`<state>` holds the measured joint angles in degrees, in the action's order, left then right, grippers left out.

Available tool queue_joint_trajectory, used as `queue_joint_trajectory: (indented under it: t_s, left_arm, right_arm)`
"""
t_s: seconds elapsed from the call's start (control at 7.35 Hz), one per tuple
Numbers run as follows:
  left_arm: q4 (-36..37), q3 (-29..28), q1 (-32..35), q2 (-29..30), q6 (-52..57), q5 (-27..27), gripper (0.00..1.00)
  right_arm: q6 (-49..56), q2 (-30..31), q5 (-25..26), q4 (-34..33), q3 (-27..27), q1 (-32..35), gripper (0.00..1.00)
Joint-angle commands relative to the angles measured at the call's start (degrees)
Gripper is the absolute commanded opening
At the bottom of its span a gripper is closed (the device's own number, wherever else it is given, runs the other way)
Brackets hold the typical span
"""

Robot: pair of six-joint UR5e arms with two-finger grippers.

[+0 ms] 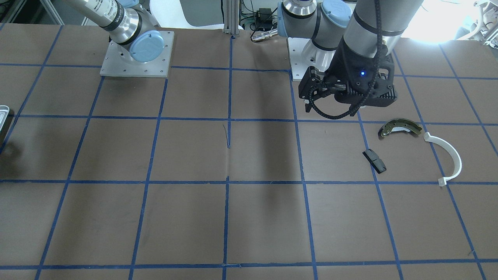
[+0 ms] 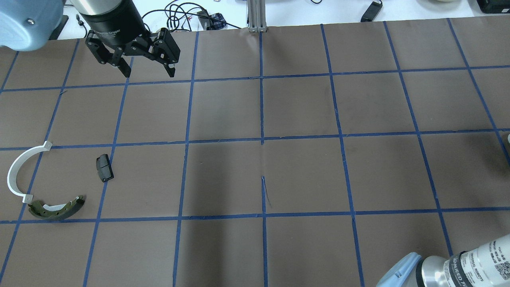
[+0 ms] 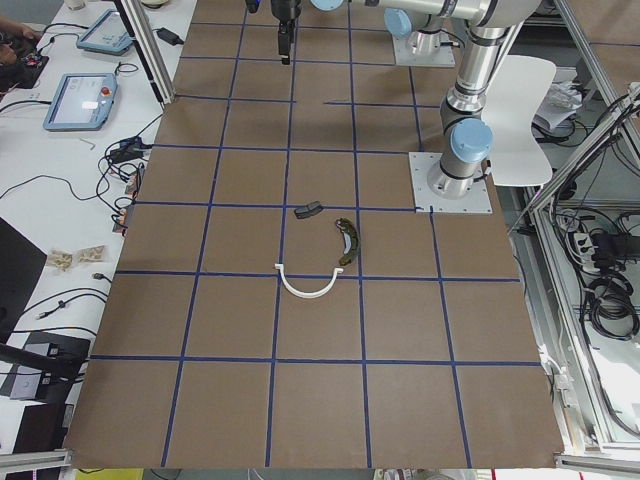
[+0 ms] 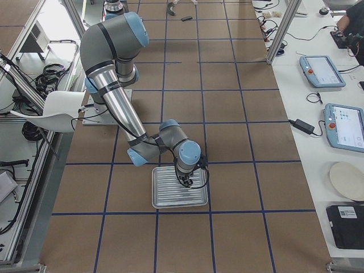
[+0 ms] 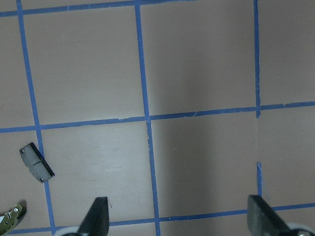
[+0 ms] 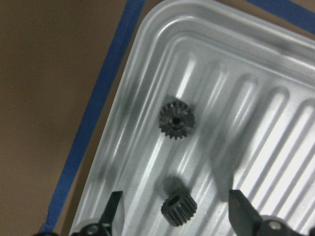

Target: Place bearing gear from tray to pile

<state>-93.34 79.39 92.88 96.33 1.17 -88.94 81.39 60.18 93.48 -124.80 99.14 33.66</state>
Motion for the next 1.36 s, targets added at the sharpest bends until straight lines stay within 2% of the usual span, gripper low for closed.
queue_joint_trajectory:
  t_s: [0.0,0.14,0.27,0.54,0.68,0.82,1.09,1.22]
  left_arm:
    - [0.0,0.1,0.0,0.0,0.0,0.0,1.00]
    - [0.0,0.1,0.0,0.0,0.0,0.0,1.00]
    - [0.0,0.1,0.0,0.0,0.0,0.0,1.00]
    - [0.0,0.1,0.0,0.0,0.0,0.0,1.00]
    - [0.0,0.1,0.0,0.0,0.0,0.0,1.00]
    - [0.0,0.1,0.0,0.0,0.0,0.0,1.00]
    - [0.0,0.1,0.0,0.0,0.0,0.0,1.00]
    - [0.0,0.1,0.0,0.0,0.0,0.0,1.00]
  right_arm:
    - [0.3,-0.2,0.2,-0.3,0.0,0.0,0.42]
    - [0.8,-0.1,0.2,-0.3,0.0,0.0,0.27]
    - [0.7,0.0,0.2,-0.3,-0.1,0.0,0.19]
    - [-0.4,3.9,2.4,1.7,-0.4,0.2,0.18]
    - [-5.5,10.0,1.5,8.9,-0.2,1.1,0.18]
    - [-15.6,16.7,-0.9,19.8,-0.1,4.1,0.19]
    - [-33.9,25.7,-1.0,30.4,-0.1,15.7,0.20]
    - [-44.2,28.3,-1.1,32.1,-0.1,22.2,0.21]
